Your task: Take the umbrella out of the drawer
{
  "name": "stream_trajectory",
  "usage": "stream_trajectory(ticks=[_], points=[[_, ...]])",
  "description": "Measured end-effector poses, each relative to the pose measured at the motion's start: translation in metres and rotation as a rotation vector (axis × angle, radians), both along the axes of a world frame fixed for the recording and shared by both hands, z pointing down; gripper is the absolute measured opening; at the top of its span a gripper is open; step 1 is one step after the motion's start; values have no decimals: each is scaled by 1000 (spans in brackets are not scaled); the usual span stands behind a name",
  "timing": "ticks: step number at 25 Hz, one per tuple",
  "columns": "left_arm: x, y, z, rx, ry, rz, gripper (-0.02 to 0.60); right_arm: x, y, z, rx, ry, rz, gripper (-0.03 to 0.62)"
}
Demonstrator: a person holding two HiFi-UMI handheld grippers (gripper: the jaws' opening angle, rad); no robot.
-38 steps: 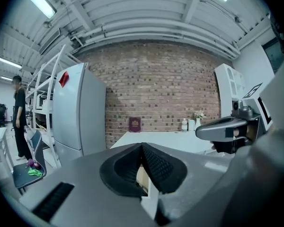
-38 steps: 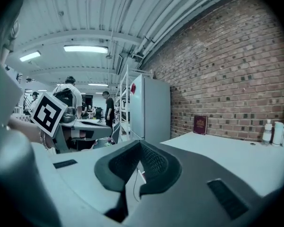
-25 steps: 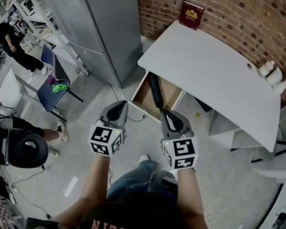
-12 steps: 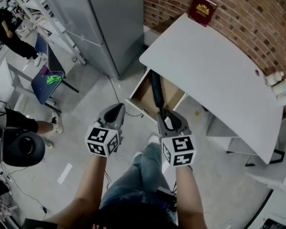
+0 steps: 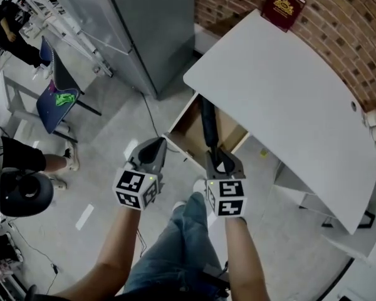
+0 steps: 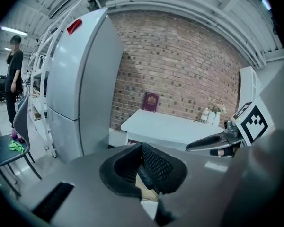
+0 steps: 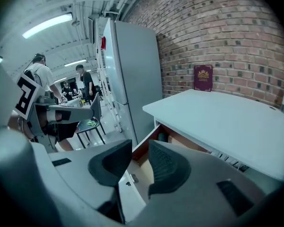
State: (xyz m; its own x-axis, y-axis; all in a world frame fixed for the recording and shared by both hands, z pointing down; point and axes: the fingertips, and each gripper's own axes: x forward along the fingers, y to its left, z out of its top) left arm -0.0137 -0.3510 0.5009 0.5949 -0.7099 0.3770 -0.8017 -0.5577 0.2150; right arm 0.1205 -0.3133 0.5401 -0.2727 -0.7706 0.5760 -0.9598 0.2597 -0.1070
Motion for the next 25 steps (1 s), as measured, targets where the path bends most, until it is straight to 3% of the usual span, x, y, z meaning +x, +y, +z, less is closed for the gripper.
stream_trajectory(ticks=[17,25], points=[[20,-37,104,-51,-28,14,-2,20,-59,142,-108,31,24,165],[20,-47,139,-86,-34,20,-3,27,-96,192,-161,61,52,244]])
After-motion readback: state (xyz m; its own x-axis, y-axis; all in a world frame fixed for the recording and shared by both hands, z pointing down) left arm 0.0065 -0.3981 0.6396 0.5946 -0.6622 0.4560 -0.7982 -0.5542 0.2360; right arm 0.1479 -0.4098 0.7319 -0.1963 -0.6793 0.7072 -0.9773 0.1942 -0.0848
